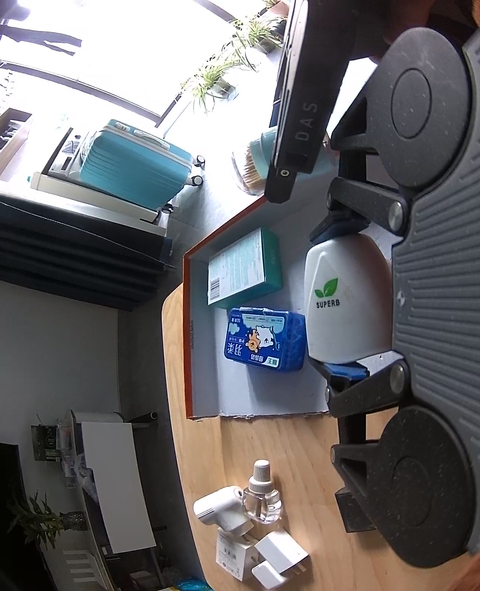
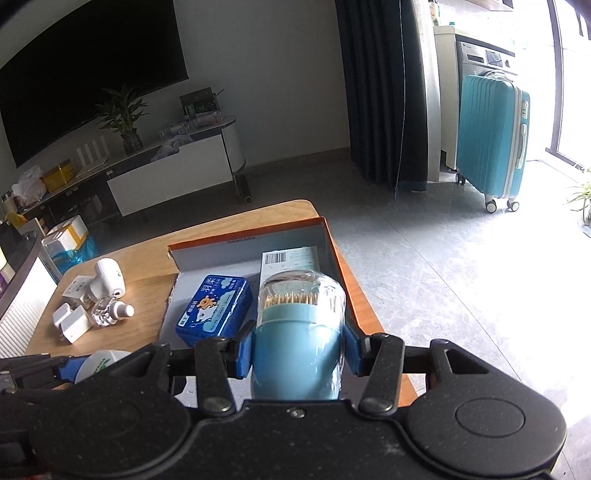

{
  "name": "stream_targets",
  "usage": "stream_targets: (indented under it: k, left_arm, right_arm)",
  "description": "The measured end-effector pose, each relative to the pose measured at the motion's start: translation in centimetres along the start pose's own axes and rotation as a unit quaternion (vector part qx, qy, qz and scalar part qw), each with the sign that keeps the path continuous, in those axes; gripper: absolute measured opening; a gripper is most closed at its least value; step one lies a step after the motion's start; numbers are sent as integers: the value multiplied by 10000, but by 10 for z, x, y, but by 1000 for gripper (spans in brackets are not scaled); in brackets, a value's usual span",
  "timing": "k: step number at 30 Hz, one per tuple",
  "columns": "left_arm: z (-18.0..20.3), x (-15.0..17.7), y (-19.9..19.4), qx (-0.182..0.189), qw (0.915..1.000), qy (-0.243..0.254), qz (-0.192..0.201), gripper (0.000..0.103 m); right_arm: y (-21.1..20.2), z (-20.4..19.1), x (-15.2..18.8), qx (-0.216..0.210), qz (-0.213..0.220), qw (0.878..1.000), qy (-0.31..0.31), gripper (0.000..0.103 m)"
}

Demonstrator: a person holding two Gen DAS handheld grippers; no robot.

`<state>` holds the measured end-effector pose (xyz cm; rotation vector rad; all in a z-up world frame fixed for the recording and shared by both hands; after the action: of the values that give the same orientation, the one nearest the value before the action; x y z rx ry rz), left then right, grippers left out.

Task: Organize rigid objects
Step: 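Carry white adapter with left tool while right tool carries blue bottle over box, then lower and release white adapter with left tool while right tool releases blue bottle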

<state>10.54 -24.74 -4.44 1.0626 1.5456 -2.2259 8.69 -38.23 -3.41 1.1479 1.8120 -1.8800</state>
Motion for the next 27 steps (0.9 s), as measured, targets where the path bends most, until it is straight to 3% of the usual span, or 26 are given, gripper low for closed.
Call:
stream_targets:
  k: [13,15,22,27]
  left_arm:
    - [8,0,15,140,9998,42,-165,63]
    - [8,-1,18,160,9997,12,-199,63]
    - [12,-3,29,256,9992,-18,-315,63]
    - [24,-9,39,557,9978,42,-344,64]
  right_arm:
    - [24,0,-7,18,-170,9998,-111,61]
    - [25,2,-11,23,-54,10000,-81,66]
    - [15,15,-20,91,182,9997,100,66]
    - [8,21,-20,148,261,9993,200,67]
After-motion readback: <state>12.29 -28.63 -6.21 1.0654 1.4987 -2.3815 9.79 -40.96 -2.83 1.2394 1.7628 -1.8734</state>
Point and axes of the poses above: each gripper's, at about its wrist camera, not at the fingertips, and y roughly the way its jaws point, z to its right, x to its underside, the point moved 10 cm from there along y, roughly the way its jaws point, and after that the axes turned 3 degrees about -z, right-handed, at the moved point
